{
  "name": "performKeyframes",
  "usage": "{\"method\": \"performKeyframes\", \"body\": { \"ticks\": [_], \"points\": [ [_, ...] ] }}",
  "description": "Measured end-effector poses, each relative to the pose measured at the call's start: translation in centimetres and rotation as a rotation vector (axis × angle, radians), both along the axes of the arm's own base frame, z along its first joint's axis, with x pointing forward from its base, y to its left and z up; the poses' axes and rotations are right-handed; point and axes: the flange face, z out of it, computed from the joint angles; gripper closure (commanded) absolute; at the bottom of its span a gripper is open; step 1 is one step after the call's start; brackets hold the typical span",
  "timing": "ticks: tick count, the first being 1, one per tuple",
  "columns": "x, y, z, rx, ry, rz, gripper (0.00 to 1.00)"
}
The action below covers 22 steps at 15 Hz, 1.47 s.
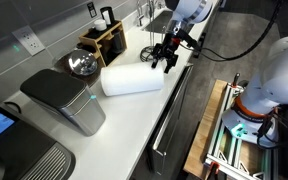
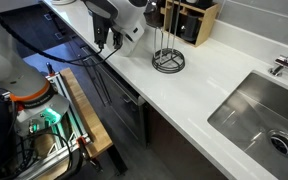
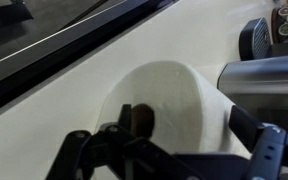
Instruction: Pick up the roll of kitchen paper and place it right side up on the kitchen counter
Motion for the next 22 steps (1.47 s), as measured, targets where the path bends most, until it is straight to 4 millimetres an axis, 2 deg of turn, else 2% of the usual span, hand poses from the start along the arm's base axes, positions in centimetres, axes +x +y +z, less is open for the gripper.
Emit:
{"method": "performKeyframes", "body": {
  "ticks": [8, 9, 10, 11, 14, 16, 18, 22],
  "points": [
    [-0.2, -0.6, -2.8, 0.185, -0.076, -0.111, 0.0],
    [-0.2, -0.8, -3.0, 0.197, -0.091, -0.123, 0.25],
    [-0.2, -0.9, -3.2, 0.206, -0.104, -0.132, 0.26],
    [-0.2, -1.0, -3.4, 0.213, -0.117, -0.14, 0.32],
    [-0.3, -1.4, -3.4, 0.223, -0.153, -0.147, 0.56],
    [-0.4, -1.5, -3.0, 0.221, -0.173, -0.144, 0.59],
    [-0.6, -1.5, -2.3, 0.217, -0.192, -0.141, 0.68],
    [-1.4, -0.7, 0.9, 0.146, -0.238, -0.108, 0.74]
  ]
}}
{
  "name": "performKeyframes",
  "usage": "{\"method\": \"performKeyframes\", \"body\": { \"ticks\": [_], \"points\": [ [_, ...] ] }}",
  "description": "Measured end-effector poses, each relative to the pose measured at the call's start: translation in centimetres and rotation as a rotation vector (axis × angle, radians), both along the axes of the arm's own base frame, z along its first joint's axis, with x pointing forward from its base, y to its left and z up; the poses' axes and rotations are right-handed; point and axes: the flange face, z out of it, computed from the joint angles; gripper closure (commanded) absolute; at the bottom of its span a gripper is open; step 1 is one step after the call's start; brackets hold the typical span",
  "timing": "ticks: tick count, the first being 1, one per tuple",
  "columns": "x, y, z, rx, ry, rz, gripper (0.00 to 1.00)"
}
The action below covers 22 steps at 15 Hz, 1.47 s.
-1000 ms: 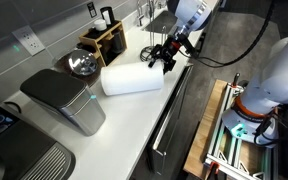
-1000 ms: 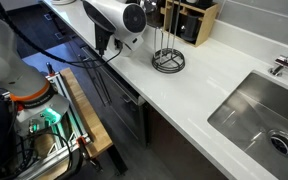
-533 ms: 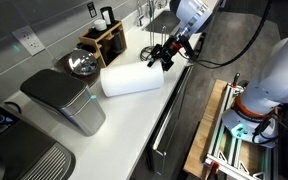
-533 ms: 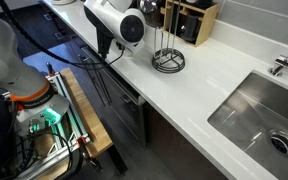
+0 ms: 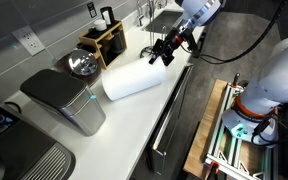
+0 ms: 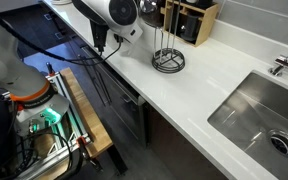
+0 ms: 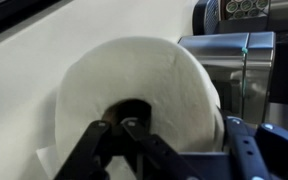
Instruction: Pick up the roll of kitchen paper and place it right side up on the kitchen counter
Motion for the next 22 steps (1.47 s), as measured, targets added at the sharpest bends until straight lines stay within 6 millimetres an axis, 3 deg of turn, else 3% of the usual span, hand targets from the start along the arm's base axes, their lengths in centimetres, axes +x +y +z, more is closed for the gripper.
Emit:
{"method": "performKeyframes", "body": {
  "ticks": [5, 11, 14, 18, 19, 20, 21, 22],
  "points": [
    [-1.3, 3.3, 7.2, -0.224, 0.003, 0.014, 0.77],
    [-2.8, 10.0, 15.7, -0.591, 0.025, 0.008, 0.77],
    [-3.0, 12.7, 18.0, -0.781, 0.031, 0.024, 0.77],
    [-3.2, 15.7, 19.1, -0.996, 0.05, 0.1, 0.77],
    [-3.2, 16.3, 19.2, -1.035, 0.049, 0.126, 0.75],
    [-3.1, 16.9, 19.2, -1.067, 0.047, 0.151, 0.6],
    [-2.9, 17.5, 19.2, -1.095, 0.039, 0.174, 0.29],
    [-2.7, 18.1, 19.2, -1.117, 0.031, 0.195, 0.29]
  ]
}}
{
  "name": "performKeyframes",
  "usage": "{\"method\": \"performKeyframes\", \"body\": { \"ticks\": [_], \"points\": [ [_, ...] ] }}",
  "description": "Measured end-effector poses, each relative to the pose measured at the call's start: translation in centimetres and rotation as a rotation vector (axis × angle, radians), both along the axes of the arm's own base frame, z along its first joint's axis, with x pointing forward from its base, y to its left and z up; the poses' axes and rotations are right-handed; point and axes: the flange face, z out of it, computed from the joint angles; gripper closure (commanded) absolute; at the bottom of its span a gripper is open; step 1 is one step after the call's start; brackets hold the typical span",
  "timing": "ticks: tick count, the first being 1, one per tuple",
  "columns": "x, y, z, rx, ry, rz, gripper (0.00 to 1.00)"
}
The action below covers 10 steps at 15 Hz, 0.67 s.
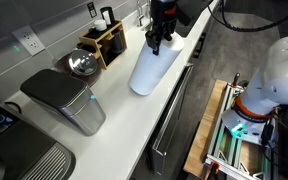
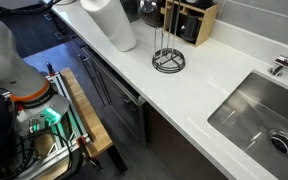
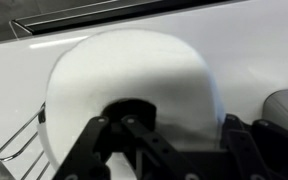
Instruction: Pick up the roll of kitchen paper and place it right side up on the kitchen counter
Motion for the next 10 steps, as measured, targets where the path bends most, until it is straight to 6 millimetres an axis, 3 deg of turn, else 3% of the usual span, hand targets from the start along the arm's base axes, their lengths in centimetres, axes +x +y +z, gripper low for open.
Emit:
{"method": "performKeyframes", "body": {
  "ticks": [4, 10],
  "points": [
    [0.9, 1.8, 0.2, -0.041, 0.002, 0.069, 0.01],
    [1.5, 3.3, 2.3, -0.066, -0.045, 0.123, 0.0]
  ]
}}
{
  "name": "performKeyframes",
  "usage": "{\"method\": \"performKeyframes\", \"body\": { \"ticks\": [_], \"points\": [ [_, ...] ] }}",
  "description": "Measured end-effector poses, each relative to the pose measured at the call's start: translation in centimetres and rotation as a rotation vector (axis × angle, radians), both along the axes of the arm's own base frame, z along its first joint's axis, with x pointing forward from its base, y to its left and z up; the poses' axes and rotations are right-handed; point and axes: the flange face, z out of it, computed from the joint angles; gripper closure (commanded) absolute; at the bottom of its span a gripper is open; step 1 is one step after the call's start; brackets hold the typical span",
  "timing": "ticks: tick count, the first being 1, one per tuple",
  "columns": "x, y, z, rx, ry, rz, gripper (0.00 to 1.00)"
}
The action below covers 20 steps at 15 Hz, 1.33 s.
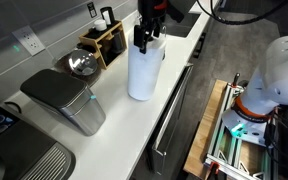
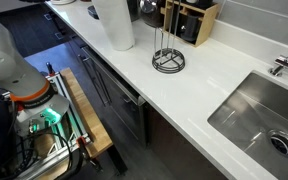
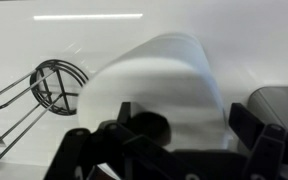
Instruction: Pick up the roll of kitchen paper and place it right side up on the kitchen counter
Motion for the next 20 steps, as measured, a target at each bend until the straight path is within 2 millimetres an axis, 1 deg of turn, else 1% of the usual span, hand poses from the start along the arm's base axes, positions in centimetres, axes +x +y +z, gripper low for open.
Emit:
{"method": "performKeyframes", "body": {
  "ticks": [5, 10, 15, 17, 20],
  "points": [
    [-0.2, 0.5, 1.5, 0.012, -0.059, 0.023, 0.0],
    [-0.9, -0.3, 3.4, 0.036, -0.116, 0.016, 0.0],
    [-2.9, -1.6, 6.0, 0.158, -0.161, -0.007, 0.0],
    [-4.1, -2.1, 7.0, 0.213, -0.181, -0.005, 0.0],
    [-6.1, -3.0, 8.0, 0.274, -0.214, -0.014, 0.0]
  ]
}}
